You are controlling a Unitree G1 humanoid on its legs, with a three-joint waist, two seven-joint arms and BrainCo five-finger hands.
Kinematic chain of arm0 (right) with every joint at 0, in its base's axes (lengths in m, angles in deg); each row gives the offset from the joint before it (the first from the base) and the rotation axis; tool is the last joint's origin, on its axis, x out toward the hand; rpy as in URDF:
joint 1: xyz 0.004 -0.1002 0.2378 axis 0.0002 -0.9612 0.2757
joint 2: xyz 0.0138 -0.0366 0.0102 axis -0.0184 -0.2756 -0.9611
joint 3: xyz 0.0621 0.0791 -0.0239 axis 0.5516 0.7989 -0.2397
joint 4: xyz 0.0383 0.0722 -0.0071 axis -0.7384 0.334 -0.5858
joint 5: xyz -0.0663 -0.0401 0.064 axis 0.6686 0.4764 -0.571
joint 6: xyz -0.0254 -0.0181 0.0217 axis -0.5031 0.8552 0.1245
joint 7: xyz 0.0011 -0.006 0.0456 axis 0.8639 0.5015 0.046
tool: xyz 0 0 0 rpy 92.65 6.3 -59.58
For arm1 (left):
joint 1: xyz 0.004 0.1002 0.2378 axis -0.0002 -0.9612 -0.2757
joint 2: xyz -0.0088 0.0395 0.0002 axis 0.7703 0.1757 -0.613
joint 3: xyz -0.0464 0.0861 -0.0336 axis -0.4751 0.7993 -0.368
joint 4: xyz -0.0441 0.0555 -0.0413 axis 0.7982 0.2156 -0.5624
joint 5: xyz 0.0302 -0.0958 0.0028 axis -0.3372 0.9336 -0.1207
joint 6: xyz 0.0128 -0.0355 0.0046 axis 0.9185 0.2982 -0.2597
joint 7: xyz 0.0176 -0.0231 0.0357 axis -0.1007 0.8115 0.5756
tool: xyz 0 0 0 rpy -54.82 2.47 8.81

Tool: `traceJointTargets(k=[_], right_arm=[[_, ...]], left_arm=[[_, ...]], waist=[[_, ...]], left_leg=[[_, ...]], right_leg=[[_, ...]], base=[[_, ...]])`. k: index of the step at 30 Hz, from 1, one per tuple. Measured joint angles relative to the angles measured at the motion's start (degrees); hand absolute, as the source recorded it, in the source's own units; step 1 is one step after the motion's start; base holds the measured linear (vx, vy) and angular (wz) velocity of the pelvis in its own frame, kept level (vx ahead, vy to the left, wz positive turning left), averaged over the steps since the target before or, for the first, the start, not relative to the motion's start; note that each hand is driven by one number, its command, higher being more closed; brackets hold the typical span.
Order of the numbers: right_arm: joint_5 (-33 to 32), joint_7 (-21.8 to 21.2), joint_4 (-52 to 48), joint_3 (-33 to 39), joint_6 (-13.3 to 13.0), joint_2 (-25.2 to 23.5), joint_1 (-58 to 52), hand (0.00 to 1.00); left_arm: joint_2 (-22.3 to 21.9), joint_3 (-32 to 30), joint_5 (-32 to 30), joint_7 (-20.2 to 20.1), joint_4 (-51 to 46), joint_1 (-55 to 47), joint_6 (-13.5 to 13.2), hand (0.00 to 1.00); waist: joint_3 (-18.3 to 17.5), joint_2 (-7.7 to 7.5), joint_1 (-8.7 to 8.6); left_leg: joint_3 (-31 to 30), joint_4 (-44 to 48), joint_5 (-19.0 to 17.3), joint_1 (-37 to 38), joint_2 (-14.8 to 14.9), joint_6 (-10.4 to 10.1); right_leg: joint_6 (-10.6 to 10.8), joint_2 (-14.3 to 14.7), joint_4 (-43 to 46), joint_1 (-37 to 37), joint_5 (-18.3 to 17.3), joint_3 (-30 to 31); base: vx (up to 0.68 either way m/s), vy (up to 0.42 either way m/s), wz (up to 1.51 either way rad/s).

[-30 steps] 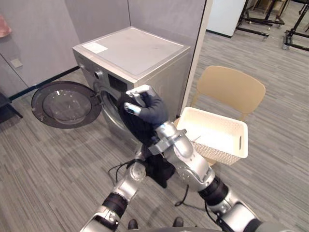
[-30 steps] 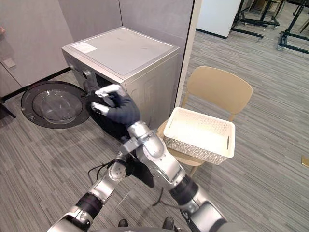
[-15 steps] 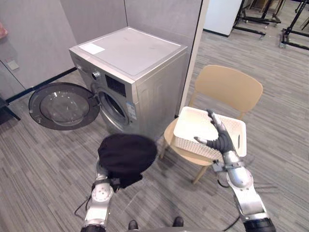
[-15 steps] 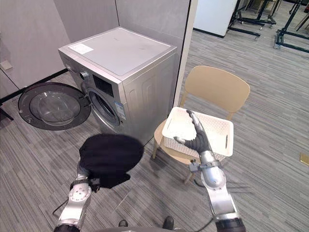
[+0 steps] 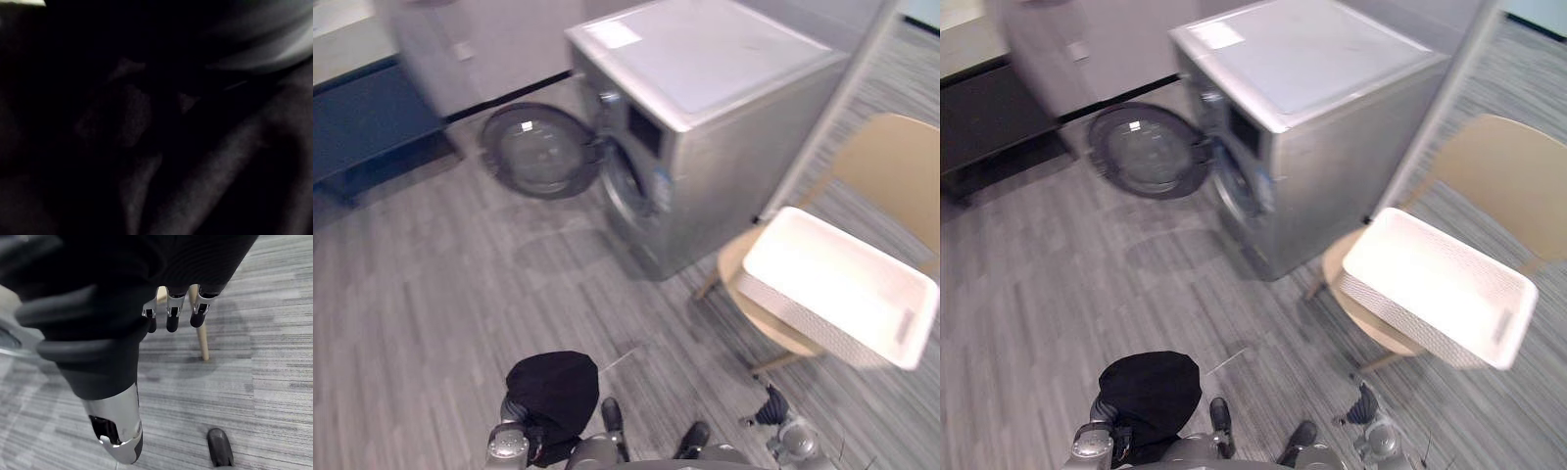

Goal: Pick up the laundry basket with both hands and put the clothes into the washing machine.

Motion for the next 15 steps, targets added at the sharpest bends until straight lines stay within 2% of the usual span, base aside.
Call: traceJointTargets(k=[5,7,8,9,10,11,12,13,14,15], right_arm=[[-2.18,1.59,0.90,0.73,0.42,-3.40,4.32,0.00],[-2.79,2.29,1.67,1.44,0.68,-4.52,4.77,0.00],[-3.22,2.34,1.76,1.54,1.04,-4.66,4.54,0.00],[-3.32,2.39,1.72,1.56,1.61,-4.76,4.21,0.00],[-3.92,2.41,1.57,1.65,2.11,-4.73,3.26,0.00],[-4.40,2.43,1.54,1.77,2.15,-4.70,3.16,0.00],[-5.05,2.50,1.45,1.92,2.20,-4.71,2.91,0.00],[-5.53,2.51,1.07,1.80,2.20,-4.88,1.82,0.00],[-5.75,2.51,1.02,1.79,2.17,-5.17,1.17,0.00],[-6.61,2.64,0.77,1.80,1.97,-5.37,0.71,0.00]], left_arm=[[-0.05,-0.61,1.86,0.36,3.54,-0.88,0.10,1.00],[-0.44,-0.61,2.02,0.35,4.23,-1.42,0.09,1.00],[-0.51,-0.57,2.39,0.32,4.09,-1.78,0.07,1.00],[-0.36,-0.61,2.90,0.33,4.03,-2.35,0.10,1.00],[-0.28,-0.50,3.03,0.36,3.82,-2.45,0.17,1.00],[-0.33,-0.38,3.07,0.40,3.69,-2.46,0.20,1.00],[-0.28,-0.15,3.10,0.41,3.72,-2.70,0.34,1.00],[0.13,0.26,3.09,0.42,3.60,-2.63,0.37,1.00],[0.55,0.54,3.09,0.50,3.41,-2.01,0.37,1.00],[0.93,0.79,3.11,0.80,2.89,-1.62,0.36,1.00]], waist=[[0.59,-0.88,0.37],[1.02,-1.60,0.99],[1.61,-2.58,1.17],[1.63,-3.86,1.28],[2.32,-4.95,1.36],[2.89,-5.05,1.39],[4.28,-5.19,0.27],[4.95,-5.36,-1.65],[5.41,-4.83,-2.30],[5.51,-5.09,-3.04]], left_leg=[[-1.33,0.32,-2.19,0.43,-1.65,-1.18],[-1.31,1.79,-5.24,0.83,-2.74,-1.44],[-1.27,2.83,-6.88,0.65,-3.81,-0.97],[-1.43,3.15,-8.09,0.69,-5.78,-0.96],[-1.41,3.63,-9.19,0.68,-7.11,-0.62],[-1.48,4.42,-9.67,0.65,-7.29,-0.03],[-3.19,6.02,-10.65,1.42,-7.86,1.45],[-6.34,5.87,-11.13,3.41,-8.60,2.09],[-7.72,5.80,-11.43,3.81,-8.68,2.07],[-9.27,5.75,-11.72,3.84,-8.43,2.13]], right_leg=[[2.19,-2.11,2.34,1.63,-1.53,-2.58],[3.60,-5.20,7.13,1.40,-4.63,-2.42],[3.95,-8.13,11.49,0.76,-6.82,-2.16],[3.01,-11.80,16.94,-0.65,-9.40,-1.28],[-2.14,-12.71,20.58,-3.41,-11.77,4.12],[-5.39,-12.19,22.23,-4.63,-11.97,8.36],[-6.43,-11.72,27.74,-6.98,-9.16,18.54],[-7.79,-11.39,34.94,-9.94,-6.74,25.23],[-5.60,-10.23,36.84,-11.18,-7.50,27.79],[-3.19,-7.91,36.67,-13.01,-9.28,29.63]], base=[[0.00,0.059,0.42],[-0.02,0.071,0.10],[-0.04,0.103,0.22],[0.03,0.117,0.22],[0.05,0.103,0.18],[0.17,0.126,0.29],[0.16,0.097,0.75],[0.30,0.111,1.01],[0.25,0.030,0.94],[0.31,0.004,0.66]])
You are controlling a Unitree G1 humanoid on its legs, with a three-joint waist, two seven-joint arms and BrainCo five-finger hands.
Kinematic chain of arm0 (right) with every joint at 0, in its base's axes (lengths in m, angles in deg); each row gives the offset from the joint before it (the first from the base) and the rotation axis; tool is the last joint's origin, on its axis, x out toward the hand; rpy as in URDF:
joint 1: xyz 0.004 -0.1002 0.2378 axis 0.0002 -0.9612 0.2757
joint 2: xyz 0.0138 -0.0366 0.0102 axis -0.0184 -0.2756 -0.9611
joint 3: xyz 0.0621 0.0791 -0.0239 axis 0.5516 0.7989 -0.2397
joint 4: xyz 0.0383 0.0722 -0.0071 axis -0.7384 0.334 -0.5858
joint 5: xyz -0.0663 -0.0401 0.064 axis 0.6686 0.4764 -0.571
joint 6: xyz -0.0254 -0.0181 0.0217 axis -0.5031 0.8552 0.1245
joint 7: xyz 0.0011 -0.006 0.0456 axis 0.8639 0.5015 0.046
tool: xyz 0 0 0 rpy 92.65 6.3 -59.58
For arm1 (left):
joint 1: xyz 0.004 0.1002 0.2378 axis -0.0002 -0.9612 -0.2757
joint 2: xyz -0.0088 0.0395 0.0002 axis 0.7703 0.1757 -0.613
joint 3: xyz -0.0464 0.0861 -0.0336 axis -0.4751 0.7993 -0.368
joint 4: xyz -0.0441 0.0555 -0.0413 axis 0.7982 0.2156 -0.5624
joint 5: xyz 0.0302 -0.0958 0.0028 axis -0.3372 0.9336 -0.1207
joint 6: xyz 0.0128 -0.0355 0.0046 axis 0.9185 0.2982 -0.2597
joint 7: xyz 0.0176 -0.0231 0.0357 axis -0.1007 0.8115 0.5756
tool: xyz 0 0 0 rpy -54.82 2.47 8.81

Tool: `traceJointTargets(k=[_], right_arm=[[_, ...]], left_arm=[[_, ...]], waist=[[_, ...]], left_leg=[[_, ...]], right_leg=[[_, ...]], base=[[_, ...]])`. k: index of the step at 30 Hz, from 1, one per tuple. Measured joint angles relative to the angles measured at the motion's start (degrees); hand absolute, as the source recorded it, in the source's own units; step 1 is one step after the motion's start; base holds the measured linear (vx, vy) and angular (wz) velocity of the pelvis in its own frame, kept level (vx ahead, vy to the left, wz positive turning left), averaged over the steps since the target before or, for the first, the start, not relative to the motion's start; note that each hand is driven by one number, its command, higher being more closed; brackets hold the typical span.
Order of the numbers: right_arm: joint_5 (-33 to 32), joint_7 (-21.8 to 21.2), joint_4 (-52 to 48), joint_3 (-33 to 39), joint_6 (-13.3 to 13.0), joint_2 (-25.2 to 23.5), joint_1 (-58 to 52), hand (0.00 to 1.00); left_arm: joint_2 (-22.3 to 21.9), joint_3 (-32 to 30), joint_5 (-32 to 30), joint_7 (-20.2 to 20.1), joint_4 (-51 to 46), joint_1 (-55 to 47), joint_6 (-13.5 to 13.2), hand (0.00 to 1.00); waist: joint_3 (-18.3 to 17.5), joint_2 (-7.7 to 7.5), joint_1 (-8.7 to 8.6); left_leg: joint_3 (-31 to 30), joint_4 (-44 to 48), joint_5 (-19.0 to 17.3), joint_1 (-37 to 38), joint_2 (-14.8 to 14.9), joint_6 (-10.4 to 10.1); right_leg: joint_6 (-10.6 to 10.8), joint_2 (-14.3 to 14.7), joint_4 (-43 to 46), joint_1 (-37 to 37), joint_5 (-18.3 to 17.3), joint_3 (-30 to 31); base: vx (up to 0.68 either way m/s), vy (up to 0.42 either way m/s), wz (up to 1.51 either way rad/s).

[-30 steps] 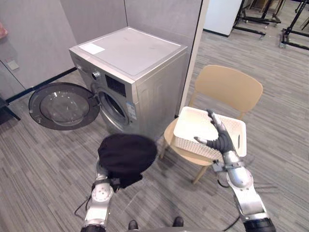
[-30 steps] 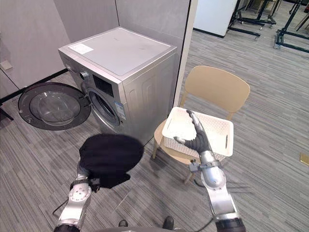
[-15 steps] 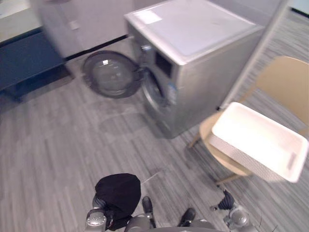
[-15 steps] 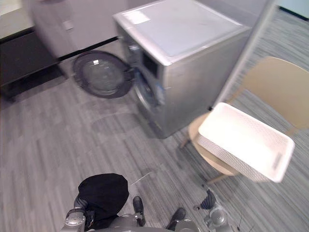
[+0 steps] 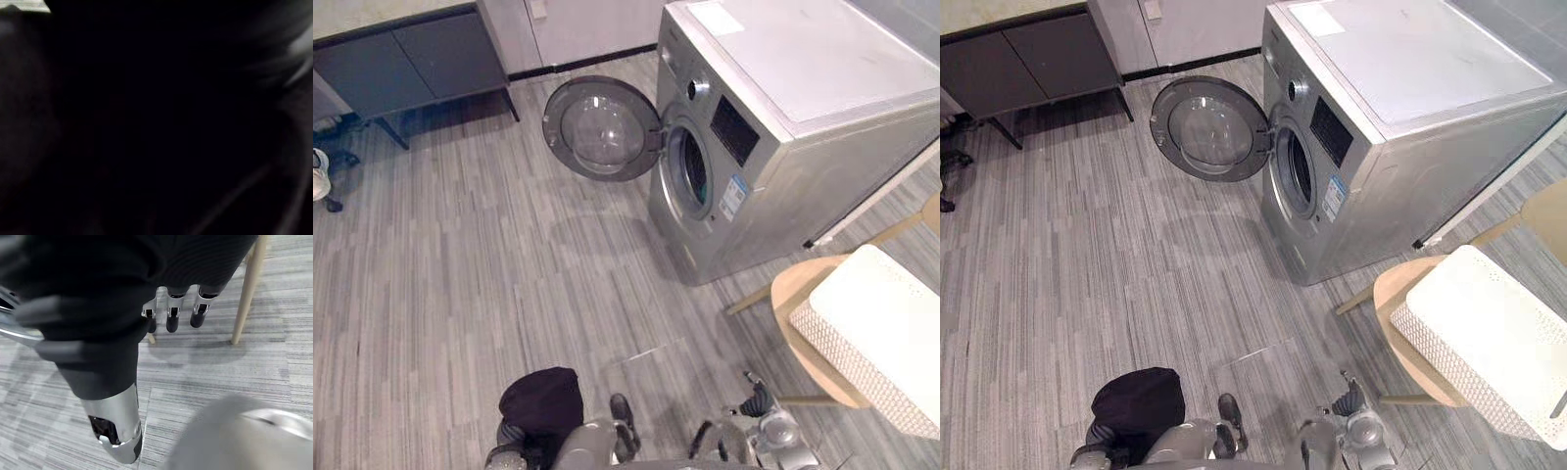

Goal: Pick up the laundry basket with both hands and put the clothes into the washing machine.

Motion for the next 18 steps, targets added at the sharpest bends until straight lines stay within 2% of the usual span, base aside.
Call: traceJointTargets(k=[2,3,4,5,6,7,8,9,10,11,12,13,14,15,16,18], right_arm=[[-0.92,0.19,-1.64,-0.09,-0.29,0.10,0.29,0.00],[-1.11,0.48,-1.64,-0.12,-0.46,0.09,0.39,0.00],[-1.20,0.74,-1.68,-0.23,-0.73,0.04,0.42,0.00],[-1.53,0.75,-1.32,-0.22,-0.61,-0.12,0.30,0.00],[-2.01,0.84,-1.27,-0.04,-0.41,-0.33,0.07,0.00],[-2.22,0.86,-1.32,0.15,-0.30,-0.57,-0.14,0.00],[-2.24,0.89,-1.35,0.49,0.01,-1.03,-0.89,0.00],[-2.34,0.85,-1.45,0.72,0.04,-1.17,-1.20,0.00],[-2.70,0.83,-1.82,1.65,0.13,-1.21,-1.72,0.00],[-2.74,0.82,-2.45,2.12,0.23,-1.28,-2.21,0.00],[-2.75,0.80,-3.99,2.30,0.23,-1.41,-3.07,0.00],[-2.74,0.78,-5.06,2.20,0.29,-1.21,-3.35,0.00],[-2.79,0.74,-5.94,2.09,0.35,-1.29,-3.46,0.00],[-3.00,0.88,-7.23,2.22,0.36,-1.67,-3.36,0.00],[-3.40,0.97,-7.70,2.52,0.36,-2.09,-3.39,0.00],[-3.74,0.96,-8.33,3.48,0.83,-2.91,-3.37,0.00]], left_arm=[[0.21,0.23,0.20,0.53,-0.13,2.56,-0.02,1.00],[0.16,0.55,0.38,0.54,-0.06,3.68,-0.02,1.00],[-0.11,1.01,0.39,0.54,0.05,4.63,-0.02,1.00],[-0.35,1.06,0.38,0.51,0.06,5.26,-0.12,1.00],[-0.33,1.05,0.38,0.49,0.10,5.49,-0.11,1.00],[-0.30,1.05,0.36,0.49,0.11,5.59,-0.09,1.00],[-0.43,1.05,0.24,0.45,0.09,5.27,-0.10,1.00],[-0.61,1.01,0.09,0.44,0.04,5.09,-0.13,1.00],[-1.28,0.96,-0.15,0.43,-0.02,4.50,-0.13,1.00],[-1.72,0.75,-0.16,0.44,-0.11,3.91,-0.12,1.00],[-2.51,-0.09,-0.15,0.39,-0.31,3.44,-0.07,1.00],[-4.27,-1.55,-0.13,0.38,-1.26,2.52,-0.01,1.00],[-5.13,-2.11,-0.11,0.38,-1.91,1.67,0.01,1.00],[-6.21,-2.54,-0.11,0.29,-2.94,0.69,0.04,1.00],[-6.55,-2.55,-0.12,0.28,-3.21,0.83,0.06,1.00],[-7.22,-2.54,-0.12,0.29,-4.45,1.84,0.04,1.00]], waist=[[2.15,-0.49,-0.22],[2.75,-0.38,-0.31],[3.27,-0.69,-0.77],[3.79,-0.35,-1.75],[3.86,-1.02,-2.34],[3.85,-1.73,-2.60],[3.68,-2.30,-3.11],[3.36,-2.59,-3.19],[2.79,-0.80,-3.34],[2.32,-0.20,-3.16],[2.54,0.29,-3.19],[2.45,2.09,-2.67],[2.36,2.84,-1.94],[2.27,3.51,-0.45],[2.29,3.11,0.06],[2.31,2.45,0.38]], left_leg=[[-2.58,-1.08,-0.48,1.71,0.41,-0.07],[-3.33,-1.49,-0.62,2.49,0.48,-0.06],[-4.83,-2.76,-0.75,4.46,0.52,-0.32],[-6.38,-4.08,-0.85,6.21,-0.02,-1.41],[-7.53,-4.82,-1.00,7.86,-0.90,-2.38],[-8.00,-4.86,-1.05,8.94,-1.54,-3.02],[-10.07,-4.21,-3.46,11.25,-2.22,-4.59],[-11.09,-3.25,-5.11,12.14,-1.74,-5.32],[-12.05,-0.56,-8.05,13.00,0.28,-7.95],[-11.91,1.98,-9.24,12.96,1.48,-9.98],[-9.75,16.62,-9.73,8.31,4.42,-11.22],[-6.99,30.89,-7.44,3.53,8.93,-13.01],[-5.78,37.80,-5.27,1.38,12.12,-12.70],[-3.29,48.03,-4.95,-2.03,17.12,-11.85],[-1.88,50.85,-5.53,-3.60,19.18,-11.33],[0.19,48.27,-6.28,-5.56,20.56,-10.15]], right_leg=[[1.66,6.59,-5.58,-5.18,-0.82,2.28],[2.44,8.19,-8.82,-6.03,-0.31,2.54],[4.05,10.79,-18.10,-6.78,2.53,2.66],[5.33,11.96,-29.85,-6.47,8.04,3.02],[6.29,11.75,-36.43,-6.48,11.81,3.92],[6.87,11.57,-38.66,-6.85,13.81,4.79],[5.46,10.87,-39.96,-6.78,16.12,7.30],[3.48,11.09,-37.66,-6.76,17.85,8.00],[2.03,12.02,-33.29,-6.99,18.76,6.65],[1.62,12.22,-31.85,-6.70,18.46,5.63],[-0.95,12.57,-28.35,-5.47,18.03,4.18],[-2.82,14.81,-28.15,-3.01,16.31,3.64],[-3.88,16.22,-28.16,-1.51,15.22,3.92],[-5.14,18.59,-28.35,1.72,13.20,5.08],[-5.41,19.11,-28.93,4.47,11.86,5.96],[-5.56,19.17,-31.87,9.69,11.06,7.61]], base=[[0.24,-0.013,0.53],[0.19,-0.021,0.57],[0.35,-0.047,0.75],[0.35,-0.051,0.91],[0.39,-0.063,0.77],[0.49,-0.129,0.81],[0.51,-0.154,0.70],[0.64,-0.229,0.78],[0.48,-0.178,0.47],[0.62,-0.247,0.51],[0.63,-0.288,0.23],[0.61,-0.292,0.00],[0.72,-0.288,-0.62],[0.60,-0.187,-0.71],[0.58,-0.172,-0.59],[0.56,-0.135,-0.35]])
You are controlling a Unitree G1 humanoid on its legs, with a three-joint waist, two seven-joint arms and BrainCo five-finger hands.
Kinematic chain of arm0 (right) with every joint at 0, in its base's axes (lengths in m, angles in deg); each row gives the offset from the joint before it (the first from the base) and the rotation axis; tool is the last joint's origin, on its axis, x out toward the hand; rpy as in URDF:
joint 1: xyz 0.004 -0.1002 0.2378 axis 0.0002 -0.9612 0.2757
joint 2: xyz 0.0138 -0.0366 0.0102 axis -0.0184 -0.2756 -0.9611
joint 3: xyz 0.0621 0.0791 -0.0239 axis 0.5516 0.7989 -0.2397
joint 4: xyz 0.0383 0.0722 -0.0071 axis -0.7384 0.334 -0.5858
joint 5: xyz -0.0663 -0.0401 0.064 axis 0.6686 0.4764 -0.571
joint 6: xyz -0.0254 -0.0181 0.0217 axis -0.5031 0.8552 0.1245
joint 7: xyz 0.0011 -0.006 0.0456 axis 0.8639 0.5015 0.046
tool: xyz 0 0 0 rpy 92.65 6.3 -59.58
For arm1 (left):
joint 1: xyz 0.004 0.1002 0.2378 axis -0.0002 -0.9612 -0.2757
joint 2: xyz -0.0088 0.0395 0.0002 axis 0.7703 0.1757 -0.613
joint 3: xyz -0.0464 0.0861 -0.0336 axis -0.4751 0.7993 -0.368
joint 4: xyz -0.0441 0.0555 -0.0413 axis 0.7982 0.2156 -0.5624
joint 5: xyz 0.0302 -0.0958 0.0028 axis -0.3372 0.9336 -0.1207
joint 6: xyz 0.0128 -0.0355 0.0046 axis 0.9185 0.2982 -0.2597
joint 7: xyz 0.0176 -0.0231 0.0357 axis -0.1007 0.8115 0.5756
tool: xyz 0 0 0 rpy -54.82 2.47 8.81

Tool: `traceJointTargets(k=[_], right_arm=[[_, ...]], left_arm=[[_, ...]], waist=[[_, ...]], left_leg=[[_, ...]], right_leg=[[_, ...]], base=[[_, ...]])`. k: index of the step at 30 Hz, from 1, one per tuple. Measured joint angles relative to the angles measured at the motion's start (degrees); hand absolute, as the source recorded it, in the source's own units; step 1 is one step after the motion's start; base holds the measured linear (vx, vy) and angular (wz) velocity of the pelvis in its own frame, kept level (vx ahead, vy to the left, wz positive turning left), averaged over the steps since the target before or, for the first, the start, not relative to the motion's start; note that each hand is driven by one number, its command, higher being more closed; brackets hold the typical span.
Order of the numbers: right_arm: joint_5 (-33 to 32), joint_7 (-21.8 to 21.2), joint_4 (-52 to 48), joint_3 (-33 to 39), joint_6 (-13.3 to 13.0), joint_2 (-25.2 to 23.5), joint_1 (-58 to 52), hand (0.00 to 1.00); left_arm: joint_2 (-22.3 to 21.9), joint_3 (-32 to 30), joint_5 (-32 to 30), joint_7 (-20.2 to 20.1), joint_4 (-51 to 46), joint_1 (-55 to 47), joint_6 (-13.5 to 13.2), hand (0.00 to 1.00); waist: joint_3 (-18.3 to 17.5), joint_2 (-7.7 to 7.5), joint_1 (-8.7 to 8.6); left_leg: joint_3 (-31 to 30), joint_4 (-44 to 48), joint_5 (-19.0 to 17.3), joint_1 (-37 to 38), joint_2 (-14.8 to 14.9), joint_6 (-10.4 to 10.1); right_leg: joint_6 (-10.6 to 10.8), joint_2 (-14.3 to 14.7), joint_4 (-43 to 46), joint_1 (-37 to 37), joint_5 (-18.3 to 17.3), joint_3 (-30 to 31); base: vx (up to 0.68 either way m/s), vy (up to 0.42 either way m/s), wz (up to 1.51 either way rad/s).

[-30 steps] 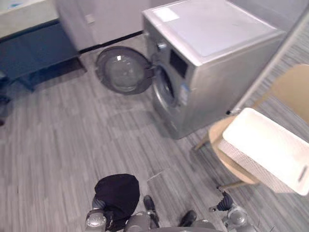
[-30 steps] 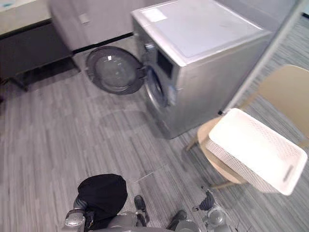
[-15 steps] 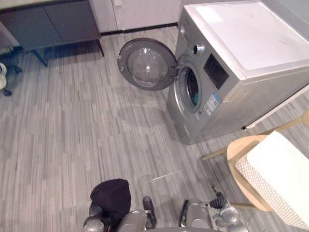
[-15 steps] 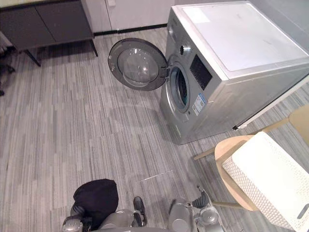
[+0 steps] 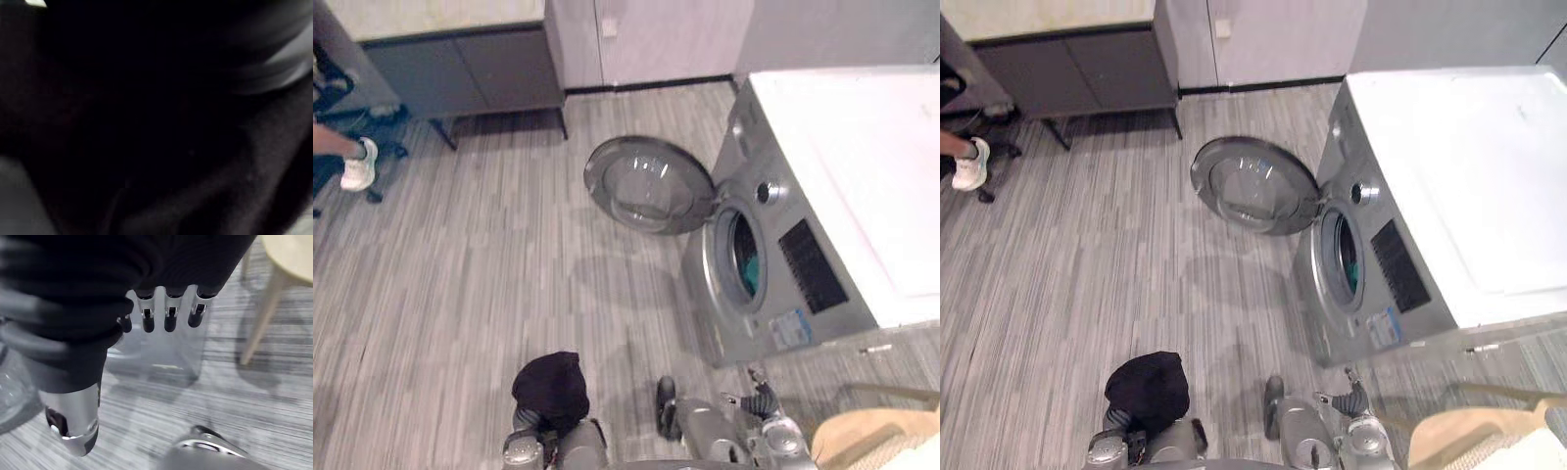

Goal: Pick up the laundry basket with both hands and put the clothes into the washing machine.

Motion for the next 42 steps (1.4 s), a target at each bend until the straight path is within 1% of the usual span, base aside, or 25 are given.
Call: traceJointTargets(k=[3,7,8,9,10,11,14,16,17,18,20,21,22,23,24,27,28,29,30,32,34,35,36,37,42], right_arm=[[-1.19,0.10,-0.51,2.10,0.34,-1.16,-0.03,0.00],[-1.20,1.10,0.18,4.69,0.50,-2.29,-0.21,0.00],[-1.19,1.26,0.31,4.68,0.43,-1.93,-0.36,0.00],[-1.19,1.30,0.33,4.74,0.43,-1.89,-0.74,0.00],[-1.20,1.55,0.38,4.69,0.47,-2.01,-1.76,0.00],[-1.20,1.70,0.43,4.55,0.50,-2.17,-2.73,0.00],[-1.19,1.86,1.22,2.77,0.62,-5.31,-4.19,0.00],[-1.17,1.96,2.95,1.73,0.57,-6.31,-2.53,0.00],[-1.16,2.06,4.09,1.73,0.59,-6.16,-1.51,0.00],[-1.16,2.24,7.13,1.80,0.61,-5.63,1.10,0.00],[-1.17,2.24,10.41,1.78,0.63,-5.30,4.36,0.00],[-1.14,2.22,12.29,1.69,0.56,-5.08,6.06,0.00],[-1.12,2.24,12.60,1.55,0.50,-4.22,7.05,0.00],[-1.12,2.28,12.59,1.59,0.44,-3.64,7.24,0.00],[-1.10,2.30,12.76,2.32,0.40,-2.17,7.24,0.00],[-1.22,2.31,15.79,2.45,0.56,-0.96,7.03,0.00],[-1.64,2.35,16.15,2.47,0.66,-0.72,6.69,0.00],[-2.00,2.45,16.31,2.38,0.68,0.17,6.66,0.00],[-2.63,2.53,16.34,2.41,0.72,0.29,6.92,0.00],[-3.21,3.06,15.86,3.89,0.60,0.57,7.76,0.00],[-3.42,3.66,15.90,4.64,0.58,0.59,7.88,0.00],[-3.41,4.02,15.89,4.76,0.60,1.04,7.88,0.00],[-3.41,4.04,15.97,4.79,0.59,1.42,8.03,0.00],[-3.45,4.49,14.92,4.69,0.73,0.24,8.31,0.00],[-4.08,4.89,12.62,4.68,1.49,-0.60,10.63,0.00]], left_arm=[[-0.41,0.26,-0.09,-0.05,-1.79,1.03,-0.19,1.00],[-1.39,2.57,-0.30,-0.14,-1.86,2.64,-0.17,1.00],[-2.14,3.69,-0.38,-0.22,-1.80,2.55,-0.18,1.00],[-2.60,3.99,-0.53,-0.31,-1.73,2.38,-0.16,1.00],[-3.15,4.39,-1.15,-1.02,-1.70,1.82,-0.13,1.00],[-2.96,5.13,-1.34,-1.24,-1.76,0.92,-0.14,1.00],[-0.78,5.74,-1.85,-1.26,-1.73,-0.10,0.03,1.00],[2.04,5.92,-1.85,-1.19,-1.70,0.17,0.06,1.00],[2.59,5.92,-1.85,-1.20,-1.56,0.30,0.06,1.00],[3.84,5.92,-1.77,-1.19,-0.94,1.53,0.13,1.00],[5.72,5.79,-1.67,-1.14,-0.94,2.78,0.20,1.00],[7.22,5.57,-1.67,-1.12,-0.60,3.26,0.20,1.00],[7.62,5.58,-1.67,-1.11,0.17,4.30,0.26,1.00],[7.62,5.67,-1.69,-1.15,0.31,4.79,0.29,1.00],[7.62,5.72,-1.80,-1.16,0.32,5.73,0.23,1.00],[6.61,5.77,-1.83,-1.17,0.62,5.55,0.25,1.00],[6.32,5.92,-1.83,-1.30,0.90,5.18,0.27,1.00],[5.48,5.93,-1.81,-1.29,1.38,4.91,0.39,1.00],[5.05,6.51,-1.81,-1.36,1.62,4.56,0.42,1.00],[4.45,7.90,-1.78,-1.69,1.70,4.62,0.47,1.00],[4.20,8.94,-1.70,-2.23,1.68,4.79,0.46,1.00],[3.79,10.07,-1.60,-2.40,1.65,5.04,0.44,1.00],[3.75,10.45,-1.56,-2.43,1.60,5.24,0.37,1.00],[4.04,10.89,-1.51,-2.41,1.48,6.56,0.44,1.00],[4.54,13.05,-0.93,-2.32,-1.76,11.71,0.44,1.00]], waist=[[-0.08,-0.28,1.02],[-0.39,-0.67,1.48],[-1.19,0.35,2.19],[-1.43,0.58,2.35],[-2.50,1.53,2.70],[-3.53,0.77,2.86],[-6.51,-3.35,2.49],[-7.68,-5.78,2.74],[-7.76,-5.89,2.44],[-7.62,-5.62,1.68],[-7.21,-4.93,1.16],[-6.95,-4.45,1.20],[-6.51,-3.41,1.06],[-6.43,-3.29,0.63],[-5.27,-1.41,-0.49],[-4.92,-0.95,-0.05],[-4.30,-0.42,-0.33],[-3.21,0.26,-0.05],[-2.35,-0.20,0.69],[-1.39,-0.39,1.07],[-1.25,-0.34,1.17],[-1.34,0.61,1.20],[-1.11,1.49,1.24],[-0.03,-1.01,0.87],[3.97,-1.70,0.97]], left_leg=[[0.98,-15.50,-0.31,-2.65,-0.87,0.54],[-9.24,-38.72,2.08,-2.55,-6.06,-2.67],[-12.79,-42.75,2.79,-2.40,-6.49,-3.72],[-13.90,-42.97,2.83,-2.14,-6.37,-3.54],[-13.67,-42.06,6.08,-0.98,-5.96,-2.49],[-11.22,-39.74,9.31,-0.63,-5.70,-2.08],[-2.59,-37.75,5.90,0.29,-6.91,-0.37],[7.36,-38.70,4.54,4.07,-6.89,1.25],[9.51,-38.89,4.37,5.04,-6.89,1.64],[13.25,-39.33,4.09,6.74,-6.91,2.08],[17.09,-41.43,4.12,9.38,-6.85,2.13],[19.21,-42.89,4.12,11.24,-7.03,2.12],[19.89,-44.06,4.31,12.32,-7.07,1.81],[20.04,-44.51,4.38,12.71,-7.18,1.69],[20.31,-44.51,4.41,13.50,-7.08,1.63],[20.15,-35.20,4.40,11.98,-3.79,1.63],[17.64,-26.06,4.59,9.57,-0.63,1.93],[12.35,-16.19,5.45,6.59,2.52,3.86],[6.50,-12.04,3.46,4.25,2.01,3.46],[-3.74,-14.70,-0.83,1.18,-2.70,1.87],[-9.58,-21.69,-1.10,0.13,-5.65,1.74],[-14.99,-30.47,0.72,0.26,-8.06,-0.38],[-15.92,-31.55,1.19,0.05,-8.13,-0.94],[-13.66,-28.68,0.05,-0.14,-9.13,-0.01],[-7.15,-16.34,-5.62,-7.13,-8.40,2.62]], right_leg=[[0.17,-0.13,-4.27,4.80,-0.04,3.16],[3.58,-1.24,-3.91,7.79,-3.06,7.20],[5.48,-0.88,-1.99,7.49,-5.59,10.14],[6.21,-0.57,-0.77,7.12,-6.73,11.51],[7.78,-0.39,2.09,6.33,-9.37,15.29],[9.31,-0.79,3.70,5.65,-11.13,18.50],[11.70,-3.69,4.63,2.30,-11.37,24.00],[15.06,-6.50,7.03,-2.05,-9.12,21.14],[15.57,-7.40,7.90,-3.13,-8.85,18.25],[14.87,-9.90,8.88,-5.25,-7.89,7.76],[10.51,-11.96,7.41,-5.62,-5.05,-8.17],[7.72,-12.75,5.09,-4.61,-3.80,-19.62],[6.98,-12.53,3.43,-3.15,-2.79,-22.45],[7.07,-11.91,2.74,-2.80,-2.44,-21.96],[7.40,-10.57,0.59,-1.55,-1.90,-21.09],[7.31,-9.71,-0.85,-0.86,-1.78,-17.46],[7.15,-8.23,-1.93,0.81,-1.88,-16.71],[6.47,-6.93,-2.41,2.77,-2.28,-14.53],[6.08,-6.52,-2.03,3.38,-2.65,-12.40],[6.25,-6.51,-1.04,3.33,-3.32,-8.37],[6.93,-6.51,1.10,2.21,-4.31,-5.56],[8.39,-5.95,5.22,-0.25,-6.28,-2.74],[8.96,-5.66,7.44,-1.26,-7.30,-1.50],[10.27,-7.24,12.29,-4.07,-9.05,0.88],[12.44,-8.07,22.11,-14.05,-10.53,8.60]], base=[[0.43,-0.017,-0.54],[0.30,0.158,-0.59],[0.29,0.306,-1.04],[0.32,0.438,-1.44],[0.33,0.522,-1.43],[0.27,0.466,-1.52],[0.23,0.391,-1.51],[0.15,0.315,-1.87],[0.11,0.262,-1.69],[0.11,0.245,-1.45],[0.10,0.163,-1.39],[0.08,0.026,-1.24],[0.09,0.019,-1.04],[0.07,-0.036,-0.45],[0.08,-0.062,-0.29],[0.09,-0.112,-0.59],[0.07,-0.114,-0.66],[0.08,-0.093,-0.92],[0.07,0.008,-1.10],[0.08,0.107,-1.12],[0.08,0.142,-0.97],[0.07,0.196,-0.91],[0.10,0.264,-1.02],[0.07,0.169,-0.66],[-0.04,0.199,-0.70]])
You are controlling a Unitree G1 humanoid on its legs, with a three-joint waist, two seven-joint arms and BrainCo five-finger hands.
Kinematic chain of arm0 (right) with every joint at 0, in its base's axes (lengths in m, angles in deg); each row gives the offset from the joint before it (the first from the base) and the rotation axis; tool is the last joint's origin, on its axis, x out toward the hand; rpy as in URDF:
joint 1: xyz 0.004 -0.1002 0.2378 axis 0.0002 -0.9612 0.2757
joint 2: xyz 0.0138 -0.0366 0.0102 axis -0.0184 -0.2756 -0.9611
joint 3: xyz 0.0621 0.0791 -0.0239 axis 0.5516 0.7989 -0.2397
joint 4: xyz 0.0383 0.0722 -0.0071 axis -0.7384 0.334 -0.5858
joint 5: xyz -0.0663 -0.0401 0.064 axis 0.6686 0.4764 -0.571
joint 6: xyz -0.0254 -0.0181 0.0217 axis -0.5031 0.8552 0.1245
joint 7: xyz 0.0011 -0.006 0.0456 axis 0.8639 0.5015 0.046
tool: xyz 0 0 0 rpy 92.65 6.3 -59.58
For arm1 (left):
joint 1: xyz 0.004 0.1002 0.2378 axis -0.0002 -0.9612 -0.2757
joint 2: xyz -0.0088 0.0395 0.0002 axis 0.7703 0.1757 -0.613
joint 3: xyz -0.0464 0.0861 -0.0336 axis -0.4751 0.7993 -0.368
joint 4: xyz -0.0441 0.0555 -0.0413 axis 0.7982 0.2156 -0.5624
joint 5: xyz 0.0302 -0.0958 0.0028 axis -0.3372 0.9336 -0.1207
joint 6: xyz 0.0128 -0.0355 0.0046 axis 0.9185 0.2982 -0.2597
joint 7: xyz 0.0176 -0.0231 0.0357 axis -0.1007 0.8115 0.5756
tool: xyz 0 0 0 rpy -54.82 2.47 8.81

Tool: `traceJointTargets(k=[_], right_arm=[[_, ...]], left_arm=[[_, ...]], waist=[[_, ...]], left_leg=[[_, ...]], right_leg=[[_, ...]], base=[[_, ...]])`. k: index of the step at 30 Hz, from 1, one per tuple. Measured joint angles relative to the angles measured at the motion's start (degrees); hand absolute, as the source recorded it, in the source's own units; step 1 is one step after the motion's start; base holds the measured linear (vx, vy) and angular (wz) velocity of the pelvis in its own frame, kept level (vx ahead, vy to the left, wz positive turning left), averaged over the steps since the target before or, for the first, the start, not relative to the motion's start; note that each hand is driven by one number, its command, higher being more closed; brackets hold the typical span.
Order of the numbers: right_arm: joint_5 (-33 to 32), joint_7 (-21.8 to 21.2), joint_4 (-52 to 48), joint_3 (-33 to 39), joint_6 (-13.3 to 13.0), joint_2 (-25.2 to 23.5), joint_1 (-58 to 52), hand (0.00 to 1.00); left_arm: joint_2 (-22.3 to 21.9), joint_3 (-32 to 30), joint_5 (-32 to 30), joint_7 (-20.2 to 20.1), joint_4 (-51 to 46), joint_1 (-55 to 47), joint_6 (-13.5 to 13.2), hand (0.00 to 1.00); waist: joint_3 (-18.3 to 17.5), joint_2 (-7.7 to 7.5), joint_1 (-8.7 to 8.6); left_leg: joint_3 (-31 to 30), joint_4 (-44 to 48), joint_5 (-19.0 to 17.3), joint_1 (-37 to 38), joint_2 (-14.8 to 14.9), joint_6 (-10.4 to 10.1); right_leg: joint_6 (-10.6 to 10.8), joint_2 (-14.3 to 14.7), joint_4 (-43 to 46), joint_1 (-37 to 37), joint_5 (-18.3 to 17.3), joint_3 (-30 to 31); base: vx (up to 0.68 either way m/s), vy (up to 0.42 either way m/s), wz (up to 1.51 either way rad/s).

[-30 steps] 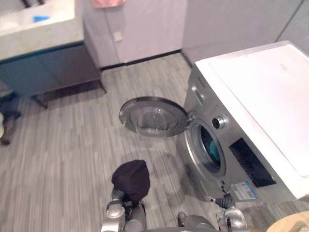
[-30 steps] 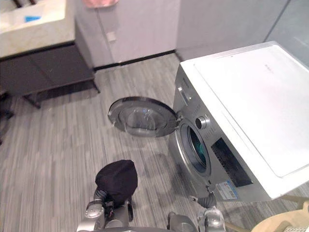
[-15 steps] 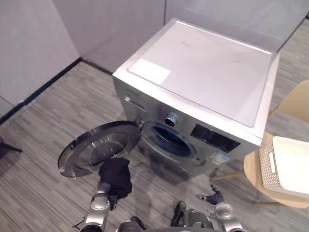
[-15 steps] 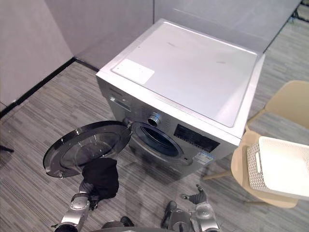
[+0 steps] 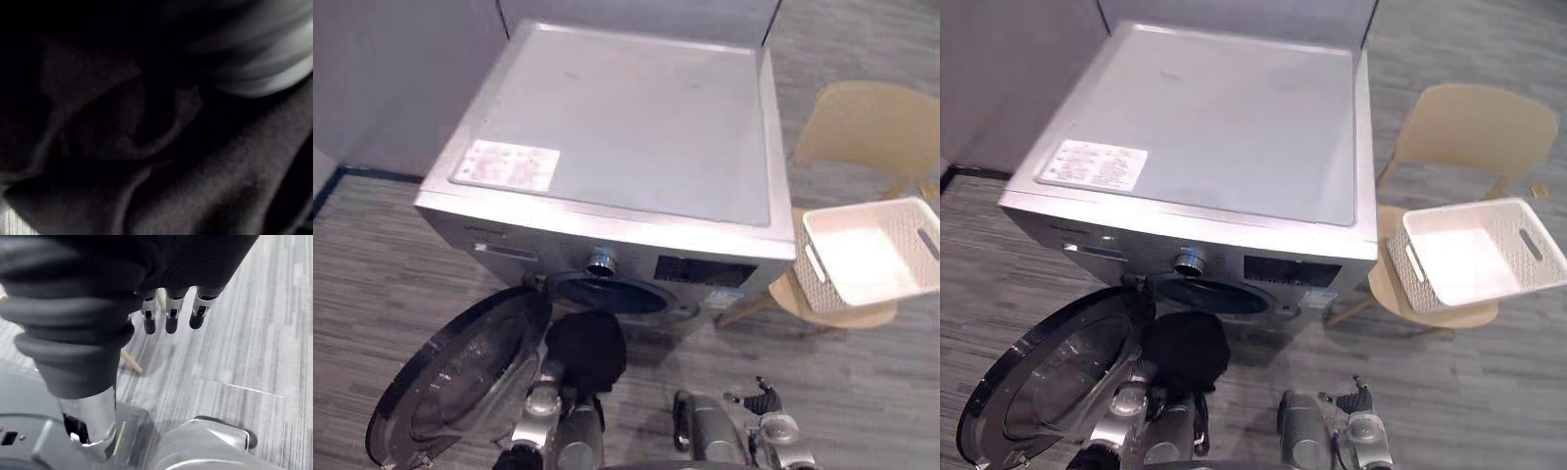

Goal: Pick up the laundry basket with both hands and put the clothes into the washing machine.

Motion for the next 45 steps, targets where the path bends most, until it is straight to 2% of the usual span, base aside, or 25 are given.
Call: traceJointTargets(k=[1,4,6,10,14,20,24,27,30,33,37,40,41,42,45], right_arm=[[-0.07,0.12,-1.36,-0.08,0.07,-0.04,0.76,0.00],[-0.73,1.19,-4.14,-0.51,0.20,-0.18,3.26,0.00],[-1.34,1.91,-6.69,-0.46,0.39,-0.13,4.16,0.00],[-2.07,4.04,-16.12,-0.54,0.31,-0.30,6.07,0.00],[-2.25,5.90,-21.86,-0.38,-0.03,-0.46,6.43,0.00],[-2.32,7.57,-24.19,-0.55,-1.19,-0.97,5.49,0.00],[-3.44,7.59,-24.06,-0.52,-1.93,-1.80,4.81,0.00],[-4.05,7.78,-23.81,-0.57,-3.51,-2.83,4.70,0.00],[-4.54,8.64,-23.71,-1.59,-5.55,-3.10,4.67,0.00],[-4.59,8.64,-23.60,-1.62,-7.10,-3.15,4.66,0.00],[-4.63,8.82,-22.92,-1.82,-8.82,-2.99,4.83,0.00],[-5.69,8.83,-22.66,-2.30,-8.97,-2.23,5.27,0.00],[-5.69,8.81,-22.61,-2.31,-8.89,-1.91,5.29,0.00],[-5.69,8.78,-22.61,-2.31,-8.79,-1.77,5.29,0.00],[-5.88,8.49,-22.66,-2.30,-8.41,-1.59,5.91,0.00]], left_arm=[[0.05,0.12,0.27,0.11,-1.97,1.22,-0.03,1.00],[1.26,1.14,1.32,1.57,-5.29,5.97,-0.04,1.00],[2.43,2.03,1.52,2.52,-7.76,9.07,0.02,1.00],[4.66,2.29,1.56,5.39,-16.06,18.53,0.02,1.00],[6.82,4.07,1.12,8.62,-20.88,27.83,0.60,1.00],[12.47,6.25,-0.94,13.05,-21.96,45.78,1.88,1.00],[15.24,6.96,-1.93,14.11,-18.26,57.28,2.37,1.00],[16.97,6.87,-7.11,17.91,-14.03,66.34,4.37,1.00],[18.22,6.80,-9.73,20.74,-9.30,72.76,5.82,1.00],[19.58,6.79,-12.63,21.42,-5.02,75.70,6.94,1.00],[20.76,6.79,-12.74,23.88,-0.96,78.03,8.80,1.00],[21.58,6.93,-12.63,23.41,-0.19,80.76,8.73,1.00],[21.84,6.94,-12.64,22.44,-0.01,81.62,8.37,0.00],[21.90,7.01,-12.63,21.79,0.69,82.09,8.04,0.00],[21.90,7.13,-12.53,15.88,5.10,83.17,7.82,0.00]], waist=[[0.93,0.49,0.21],[2.67,0.56,0.25],[4.26,0.39,0.26],[6.02,0.34,0.14],[6.88,0.13,-0.17],[7.97,-1.68,-1.21],[8.11,-1.97,-1.96],[8.53,-2.82,-3.08],[8.88,-3.61,-3.26],[8.92,-3.67,-3.78],[8.98,-3.81,-3.76],[8.98,-3.85,-3.50],[9.01,-3.90,-3.22],[9.04,-3.96,-3.08],[9.54,-4.76,-3.01]], left_leg=[[1.53,3.67,-2.31,-2.38,1.07,0.75],[3.72,12.16,-6.94,-10.08,3.37,2.16],[4.08,17.45,-9.08,-14.32,4.69,2.50],[2.30,31.14,-13.12,-28.92,7.98,2.90],[-1.28,41.24,-14.94,-40.24,9.81,3.01],[-4.45,48.97,-15.40,-51.52,10.69,2.68],[-5.64,50.70,-15.24,-56.02,11.60,2.48],[-6.01,50.62,-15.00,-58.36,11.87,2.10],[-6.07,50.43,-14.91,-60.25,12.70,1.97],[-5.97,49.98,-14.88,-61.92,13.10,1.95],[-6.07,49.04,-14.74,-63.06,13.69,1.87],[-6.19,47.22,-13.17,-65.54,13.66,2.11],[-6.31,46.80,-12.69,-66.70,13.60,1.89],[-6.36,46.67,-12.45,-67.25,13.56,1.82],[-7.36,46.62,-11.18,-69.28,13.16,1.96]], right_leg=[[0.67,0.49,3.06,-3.50,-0.41,1.69],[1.98,1.31,11.10,-12.99,-2.41,4.25],[1.87,1.34,16.11,-18.04,-3.56,4.93],[1.67,2.37,29.30,-33.17,-6.47,5.13],[1.01,3.09,39.67,-43.75,-9.20,4.22],[-0.06,3.40,48.66,-54.78,-11.08,3.55],[-0.45,4.17,49.89,-58.86,-10.69,2.73],[-0.83,4.44,49.62,-61.03,-10.27,2.29],[-0.96,5.27,48.95,-62.97,-9.74,2.09],[-0.81,5.78,48.11,-64.58,-9.39,1.99],[-0.93,6.11,46.21,-65.35,-8.42,1.27],[-0.63,6.00,43.58,-66.94,-6.71,0.63],[-0.48,5.85,42.96,-67.87,-6.10,0.36],[-0.66,5.77,42.79,-68.30,-5.76,0.27],[-0.87,4.80,42.82,-69.38,-5.22,-0.89]], base=[[-0.15,0.160,-0.66],[-0.18,0.088,-0.52],[-0.19,0.040,-0.31],[-0.18,-0.030,-0.14],[-0.10,-0.087,0.05],[-0.08,-0.131,0.08],[-0.04,-0.076,-0.08],[0.00,-0.038,-0.07],[0.04,-0.027,-0.15],[0.04,-0.011,-0.12],[0.02,0.008,-0.12],[-0.04,0.011,-0.03],[-0.07,0.015,-0.03],[-0.05,0.012,0.02],[-0.03,0.002,0.12]])
